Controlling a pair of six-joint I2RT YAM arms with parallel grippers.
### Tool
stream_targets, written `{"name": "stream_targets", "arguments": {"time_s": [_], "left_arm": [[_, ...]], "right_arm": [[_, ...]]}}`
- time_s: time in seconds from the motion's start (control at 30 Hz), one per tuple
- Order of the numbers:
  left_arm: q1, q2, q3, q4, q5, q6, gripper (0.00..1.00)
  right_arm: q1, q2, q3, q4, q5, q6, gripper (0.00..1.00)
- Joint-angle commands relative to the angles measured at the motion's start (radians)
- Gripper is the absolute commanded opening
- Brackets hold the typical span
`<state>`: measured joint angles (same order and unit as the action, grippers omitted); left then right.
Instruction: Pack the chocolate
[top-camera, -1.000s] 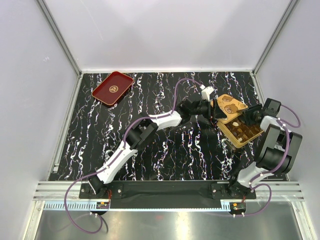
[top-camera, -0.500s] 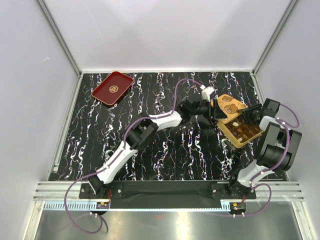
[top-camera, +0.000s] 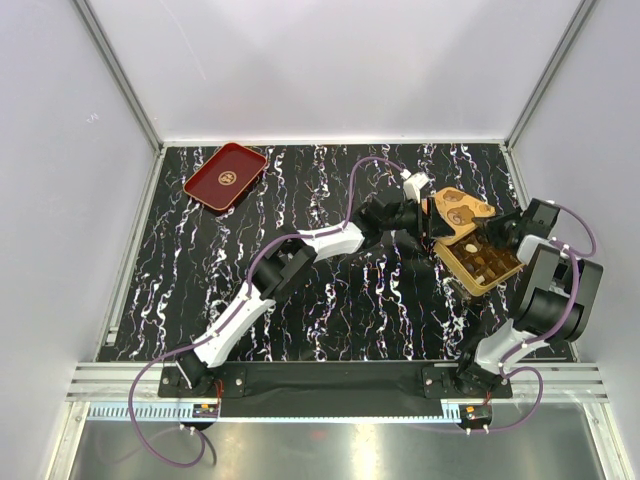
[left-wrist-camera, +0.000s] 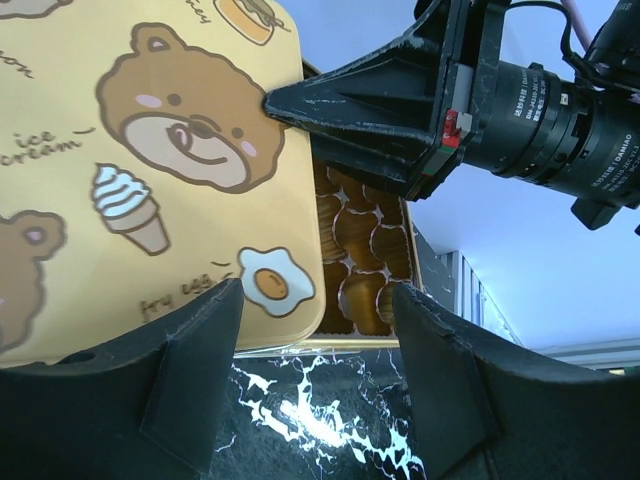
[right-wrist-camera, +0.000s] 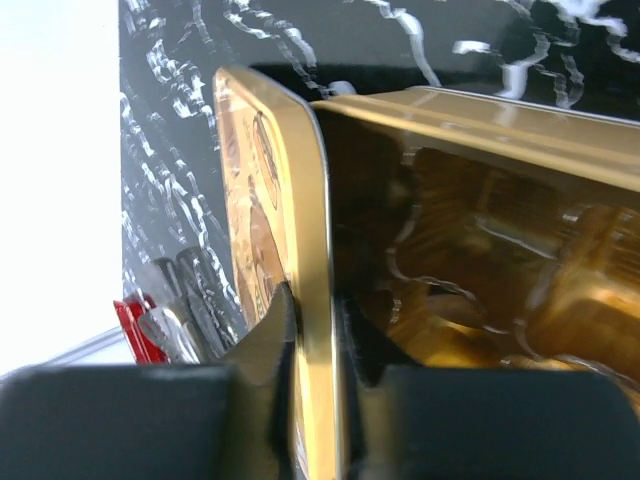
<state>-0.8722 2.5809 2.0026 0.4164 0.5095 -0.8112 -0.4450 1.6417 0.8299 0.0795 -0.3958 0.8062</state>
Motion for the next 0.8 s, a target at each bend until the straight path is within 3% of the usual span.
{"name": "stream_targets", "arguments": {"time_s": [0.0, 0.1, 0.4, 0.77], "left_arm": [[-0.016, -0.034, 0.001, 0.001, -0.006, 0.010, 0.67], [-0.016, -0.091, -0.018, -0.034, -0.022, 0.050, 0.67], [0.016, -0.287, -0.163, -0.045, -0.068, 0.119, 0.68], [0.035, -0.248, -0.114, -0.132, -0.112, 0.191, 0.68]], "right_arm": [[0.008, -0.025, -0.002, 0.036, 0.005, -0.027, 0.08], [0.008, -0.051, 0.005, 0.032, -0.015, -0.048, 0.00], [-0.038, -0.166, -0.015, 0.016, -0.092, -0.085, 0.00], [-0.211, -0.344, -0.069, -0.096, -0.264, -0.120, 0.00]]}}
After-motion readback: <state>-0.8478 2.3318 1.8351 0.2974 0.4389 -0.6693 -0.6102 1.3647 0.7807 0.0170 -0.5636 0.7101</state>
